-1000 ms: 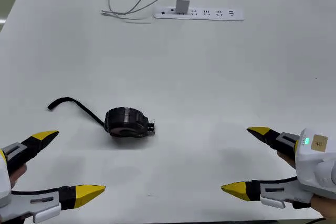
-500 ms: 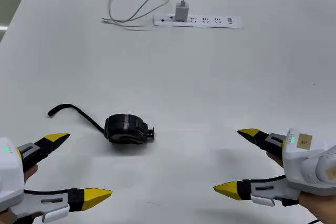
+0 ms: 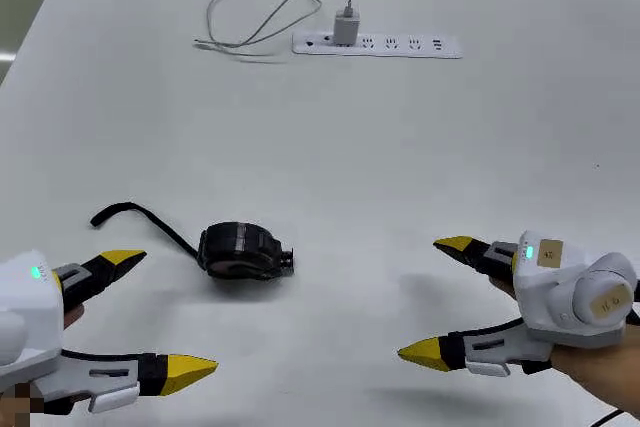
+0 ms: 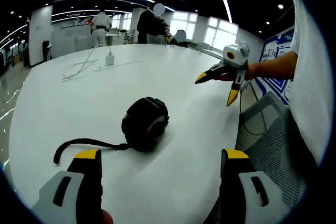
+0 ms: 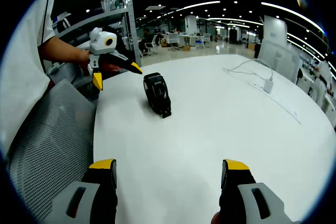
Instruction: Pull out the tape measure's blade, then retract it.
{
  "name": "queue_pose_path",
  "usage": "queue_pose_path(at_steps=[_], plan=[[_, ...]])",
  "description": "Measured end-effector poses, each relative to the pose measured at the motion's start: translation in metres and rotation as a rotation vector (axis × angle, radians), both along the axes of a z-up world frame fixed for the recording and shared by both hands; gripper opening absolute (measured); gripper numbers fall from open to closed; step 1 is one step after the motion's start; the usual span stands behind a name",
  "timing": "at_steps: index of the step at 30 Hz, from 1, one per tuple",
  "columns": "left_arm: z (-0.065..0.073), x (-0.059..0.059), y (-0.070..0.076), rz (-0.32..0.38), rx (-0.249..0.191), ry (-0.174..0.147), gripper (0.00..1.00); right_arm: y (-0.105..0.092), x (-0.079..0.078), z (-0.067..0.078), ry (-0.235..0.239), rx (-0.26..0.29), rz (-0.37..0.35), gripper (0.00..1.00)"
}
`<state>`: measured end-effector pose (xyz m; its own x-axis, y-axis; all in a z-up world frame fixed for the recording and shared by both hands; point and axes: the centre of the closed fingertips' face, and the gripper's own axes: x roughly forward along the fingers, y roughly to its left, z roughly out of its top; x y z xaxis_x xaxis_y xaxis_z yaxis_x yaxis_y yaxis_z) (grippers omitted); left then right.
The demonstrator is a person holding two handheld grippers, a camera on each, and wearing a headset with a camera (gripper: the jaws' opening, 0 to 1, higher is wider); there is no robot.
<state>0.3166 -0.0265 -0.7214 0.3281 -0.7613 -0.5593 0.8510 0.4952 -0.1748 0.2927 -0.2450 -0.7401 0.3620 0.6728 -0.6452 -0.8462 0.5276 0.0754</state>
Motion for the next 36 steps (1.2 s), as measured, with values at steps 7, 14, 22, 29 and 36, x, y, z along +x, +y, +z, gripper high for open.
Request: queue_pose_path(at_steps=[7, 14, 22, 29, 36], plan=[[-0.002, 0.008, -0.004, -0.048, 0.033, -0.013, 0.91, 0.008, 0.005, -0.002, -0.006, -0.028, 0.05, 0.8], [-0.006, 0.01, -0.01, -0.097, 0.066, -0.003, 0.93, 0.015, 0.011, -0.003, -0.011, -0.044, 0.092, 0.79], [-0.012, 0.018, -0.015, -0.165, 0.125, -0.01, 0.92, 0.026, 0.02, -0.006, 0.0, -0.046, 0.132, 0.79], [-0.015, 0.025, -0.019, -0.219, 0.174, -0.024, 0.9, 0.034, 0.026, -0.008, 0.006, -0.045, 0.157, 0.78], [-0.018, 0.035, -0.022, -0.255, 0.216, -0.04, 0.85, 0.042, 0.034, -0.008, -0.003, -0.05, 0.176, 0.73]])
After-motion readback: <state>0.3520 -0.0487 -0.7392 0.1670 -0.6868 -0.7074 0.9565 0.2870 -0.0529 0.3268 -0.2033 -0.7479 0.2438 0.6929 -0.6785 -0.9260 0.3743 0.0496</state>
